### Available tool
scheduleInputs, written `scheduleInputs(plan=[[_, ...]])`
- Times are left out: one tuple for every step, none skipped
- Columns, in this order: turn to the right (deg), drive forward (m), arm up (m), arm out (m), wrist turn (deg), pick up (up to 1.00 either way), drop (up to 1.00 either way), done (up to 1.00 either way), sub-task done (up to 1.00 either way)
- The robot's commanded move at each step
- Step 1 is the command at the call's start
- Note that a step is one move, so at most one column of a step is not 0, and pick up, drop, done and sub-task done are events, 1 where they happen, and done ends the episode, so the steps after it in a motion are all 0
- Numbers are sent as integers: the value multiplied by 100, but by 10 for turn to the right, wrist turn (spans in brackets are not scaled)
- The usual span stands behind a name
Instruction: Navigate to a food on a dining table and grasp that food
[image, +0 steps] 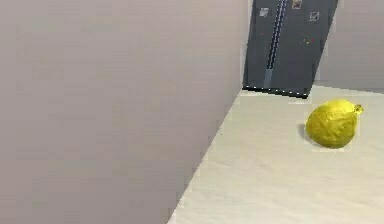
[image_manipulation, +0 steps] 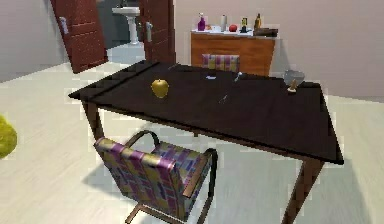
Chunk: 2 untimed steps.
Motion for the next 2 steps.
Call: scheduleInputs(plan=[[300, 0, 0, 0, 0, 0, 0, 0, 0], [30, 0, 0, 0, 0, 0, 0, 0, 0]])
